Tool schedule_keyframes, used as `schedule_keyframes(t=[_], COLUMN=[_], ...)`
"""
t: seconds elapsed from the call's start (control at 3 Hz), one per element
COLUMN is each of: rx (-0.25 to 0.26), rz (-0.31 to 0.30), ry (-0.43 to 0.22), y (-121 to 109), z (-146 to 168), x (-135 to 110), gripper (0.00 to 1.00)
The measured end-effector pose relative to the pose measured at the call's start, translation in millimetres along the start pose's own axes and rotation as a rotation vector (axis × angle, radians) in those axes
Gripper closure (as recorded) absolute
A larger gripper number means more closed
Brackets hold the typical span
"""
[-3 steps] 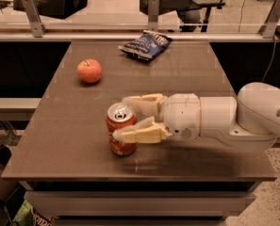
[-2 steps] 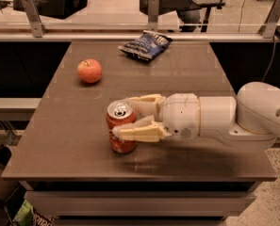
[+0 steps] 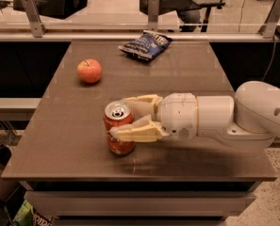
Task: Move coke can near blue chip bag
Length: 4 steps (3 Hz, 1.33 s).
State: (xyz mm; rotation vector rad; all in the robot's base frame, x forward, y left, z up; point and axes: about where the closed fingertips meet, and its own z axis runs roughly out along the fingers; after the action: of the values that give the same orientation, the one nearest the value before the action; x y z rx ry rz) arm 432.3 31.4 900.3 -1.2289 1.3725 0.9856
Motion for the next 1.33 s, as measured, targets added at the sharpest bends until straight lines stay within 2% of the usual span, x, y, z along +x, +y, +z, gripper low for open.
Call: schedule_keyframes(t=[0.33, 0.67, 1.33], rx=[0.000, 0.027, 0.159], rz=[0.000, -0.004, -0.026], ry=[0.000, 0.002, 0.008], y=[0, -13, -81], z=[0, -7, -46], x=[0, -5, -29], gripper=[1.00, 1.00, 1.00])
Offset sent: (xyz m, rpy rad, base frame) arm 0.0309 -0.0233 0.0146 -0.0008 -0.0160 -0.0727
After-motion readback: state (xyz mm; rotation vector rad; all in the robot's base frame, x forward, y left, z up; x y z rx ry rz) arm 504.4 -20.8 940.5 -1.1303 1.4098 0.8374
